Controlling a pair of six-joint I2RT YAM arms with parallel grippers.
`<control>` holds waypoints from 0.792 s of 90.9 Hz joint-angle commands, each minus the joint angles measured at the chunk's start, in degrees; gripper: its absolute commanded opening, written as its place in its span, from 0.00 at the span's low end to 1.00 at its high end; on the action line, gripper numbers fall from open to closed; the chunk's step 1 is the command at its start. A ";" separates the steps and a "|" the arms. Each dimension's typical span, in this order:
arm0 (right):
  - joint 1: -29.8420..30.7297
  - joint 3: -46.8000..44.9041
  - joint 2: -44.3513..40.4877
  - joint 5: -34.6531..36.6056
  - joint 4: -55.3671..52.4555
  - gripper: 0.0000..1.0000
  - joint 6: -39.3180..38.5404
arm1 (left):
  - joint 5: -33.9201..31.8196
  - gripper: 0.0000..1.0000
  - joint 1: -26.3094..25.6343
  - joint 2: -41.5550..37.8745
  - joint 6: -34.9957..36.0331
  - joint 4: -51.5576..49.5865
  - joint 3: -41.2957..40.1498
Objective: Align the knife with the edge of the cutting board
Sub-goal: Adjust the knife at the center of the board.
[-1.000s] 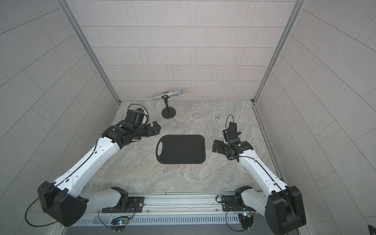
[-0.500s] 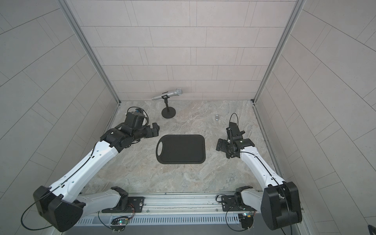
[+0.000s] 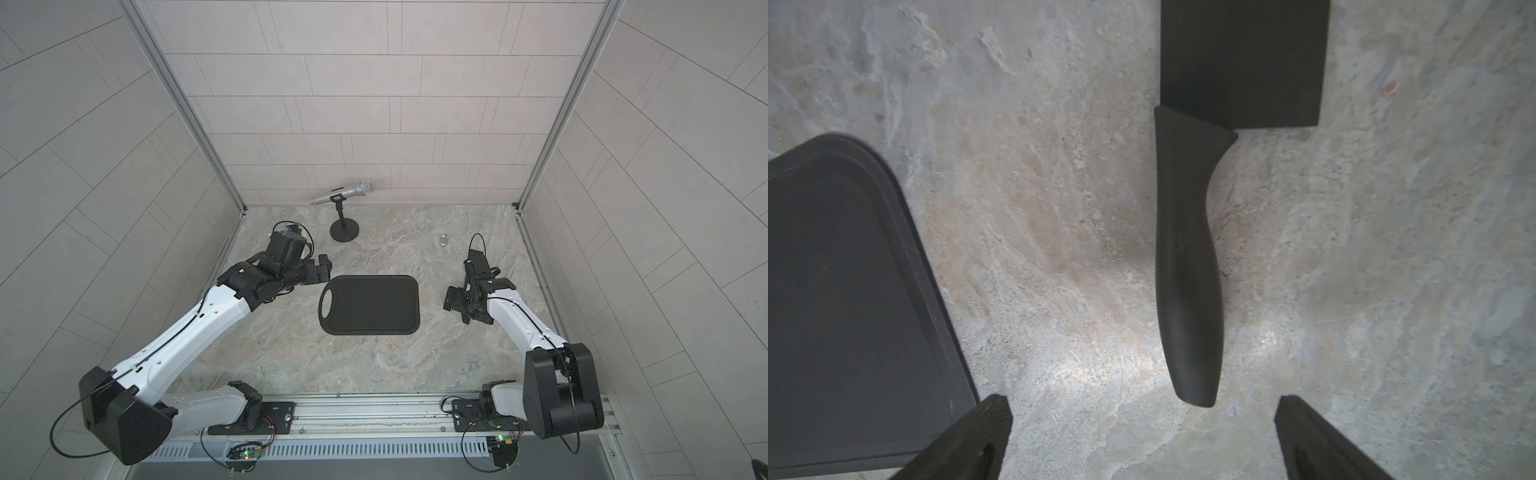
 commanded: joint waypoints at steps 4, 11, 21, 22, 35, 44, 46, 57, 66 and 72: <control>-0.85 -0.01 2.89 -0.65 2.51 1.00 0.38 | 2.96 1.00 -0.15 1.79 -1.31 -0.04 -0.21; -0.85 0.11 4.36 -1.04 3.81 1.00 0.55 | 4.08 1.00 -0.18 2.55 -1.34 -0.42 0.26; -0.85 0.63 6.33 -0.33 4.34 1.00 0.43 | 4.95 1.00 -0.17 3.16 -1.42 -0.82 0.62; -0.85 0.70 6.55 -0.16 4.34 1.00 0.39 | 4.99 1.00 -0.17 3.16 -1.42 -0.86 0.65; -0.90 1.41 7.78 1.75 4.47 0.99 0.50 | 5.94 1.00 -0.10 3.50 -1.70 -0.84 0.85; -1.07 1.89 8.66 2.30 4.79 0.99 0.39 | 7.41 1.00 -0.09 4.14 -1.69 -0.84 1.12; -1.15 2.04 8.90 2.34 4.85 0.98 0.40 | 7.64 1.00 -0.09 4.28 -1.75 -0.88 1.12; -1.53 3.19 10.43 2.43 5.02 0.94 0.14 | 8.51 1.00 -0.09 4.69 -1.80 -0.87 1.31; -1.87 4.31 11.80 2.55 4.89 0.88 -0.38 | 8.43 1.00 -0.09 4.85 -1.76 -0.89 1.14; -2.22 4.74 12.65 2.40 4.84 0.85 -0.68 | 8.45 1.00 -0.09 4.98 -1.78 -0.88 1.05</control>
